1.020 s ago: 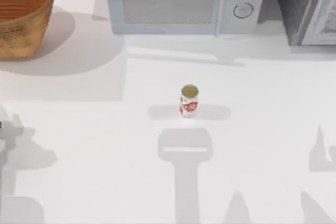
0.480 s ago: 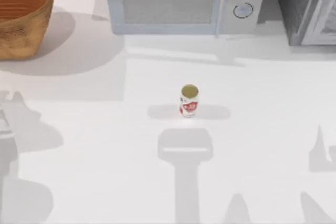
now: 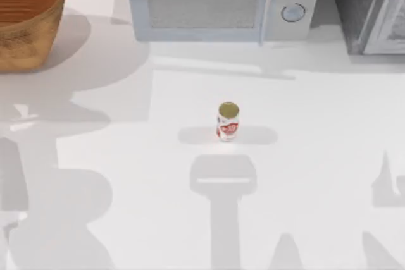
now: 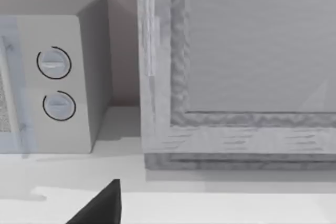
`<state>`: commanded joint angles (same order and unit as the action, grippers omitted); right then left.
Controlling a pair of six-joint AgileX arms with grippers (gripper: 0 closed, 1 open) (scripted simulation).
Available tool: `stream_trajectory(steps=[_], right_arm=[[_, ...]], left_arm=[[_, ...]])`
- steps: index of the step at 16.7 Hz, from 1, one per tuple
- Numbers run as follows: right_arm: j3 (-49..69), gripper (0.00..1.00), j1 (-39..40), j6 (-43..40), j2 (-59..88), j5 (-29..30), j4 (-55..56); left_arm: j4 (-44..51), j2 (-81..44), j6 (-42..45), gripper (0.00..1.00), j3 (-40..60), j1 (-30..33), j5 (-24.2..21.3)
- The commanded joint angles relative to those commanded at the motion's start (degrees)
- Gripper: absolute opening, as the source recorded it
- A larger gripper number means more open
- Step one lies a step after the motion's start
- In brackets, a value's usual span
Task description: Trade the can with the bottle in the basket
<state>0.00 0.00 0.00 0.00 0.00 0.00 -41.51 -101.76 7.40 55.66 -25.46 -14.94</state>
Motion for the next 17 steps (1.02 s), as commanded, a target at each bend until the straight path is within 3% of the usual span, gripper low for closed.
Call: stream_trajectory(steps=[4, 7, 10, 17], right_arm=[[0.0, 1.00, 0.0, 0.0, 0.0, 0.0, 0.0], [0.0, 1.00, 0.0, 0.0, 0.0, 0.0, 0.0], [0.0, 1.00, 0.0, 0.0, 0.0, 0.0, 0.0], [0.0, 1.00, 0.0, 0.0, 0.0, 0.0, 0.0]], left_arm=[[19.3, 2.8, -1.1, 0.00, 10.9, 6.1, 1.3], [27.9, 4.3, -2.6, 0.00, 16.6, 11.2, 1.8], [31.2, 5.0, -3.7, 0.00, 19.1, 14.0, 1.9], [29.8, 2.5, -3.6, 0.00, 20.0, 14.1, 2.1]])
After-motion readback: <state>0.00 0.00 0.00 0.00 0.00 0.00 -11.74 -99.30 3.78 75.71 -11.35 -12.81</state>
